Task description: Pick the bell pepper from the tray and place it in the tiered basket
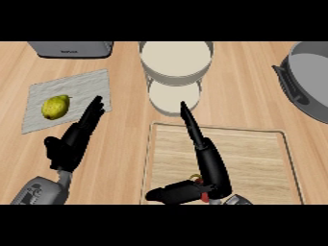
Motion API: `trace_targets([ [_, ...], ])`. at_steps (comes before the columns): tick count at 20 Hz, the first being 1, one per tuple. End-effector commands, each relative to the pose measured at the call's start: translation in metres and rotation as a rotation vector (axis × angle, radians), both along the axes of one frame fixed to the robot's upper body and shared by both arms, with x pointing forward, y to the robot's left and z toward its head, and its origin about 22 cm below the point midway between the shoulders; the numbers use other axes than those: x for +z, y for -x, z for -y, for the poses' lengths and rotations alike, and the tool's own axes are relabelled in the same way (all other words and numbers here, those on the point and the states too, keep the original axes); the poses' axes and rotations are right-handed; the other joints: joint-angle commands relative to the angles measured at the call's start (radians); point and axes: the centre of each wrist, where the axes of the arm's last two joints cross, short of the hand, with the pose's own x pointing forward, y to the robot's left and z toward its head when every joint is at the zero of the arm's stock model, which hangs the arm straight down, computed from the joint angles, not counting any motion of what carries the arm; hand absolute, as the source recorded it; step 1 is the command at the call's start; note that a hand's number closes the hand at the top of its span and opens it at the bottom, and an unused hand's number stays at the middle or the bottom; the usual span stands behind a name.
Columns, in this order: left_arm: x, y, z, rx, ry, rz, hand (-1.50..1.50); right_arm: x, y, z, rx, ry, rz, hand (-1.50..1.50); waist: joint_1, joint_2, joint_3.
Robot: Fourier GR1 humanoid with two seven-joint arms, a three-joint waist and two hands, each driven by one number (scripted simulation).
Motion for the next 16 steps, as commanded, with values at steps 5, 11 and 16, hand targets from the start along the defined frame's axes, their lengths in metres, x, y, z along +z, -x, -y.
trace_targets([
  [5, -0.005, -0.003, -0.004, -0.013, 0.021, -0.007, 0.0, 0.045, 0.031, 0.008, -0.029, 0.29, 0.136, -1.5, -0.042, -0.014, -0.003],
  [11, -0.015, 0.01, -0.012, 0.007, 0.02, -0.032, 0.0, 0.033, 0.024, 0.071, -0.013, 0.935, 0.035, -1.5, -0.059, -0.031, -0.012],
  [16, -0.013, 0.005, -0.009, 0.009, 0.021, -0.018, 0.0, 0.068, 0.042, 0.066, 0.028, 1.254, 0.006, -1.5, -0.06, -0.027, -0.011],
])
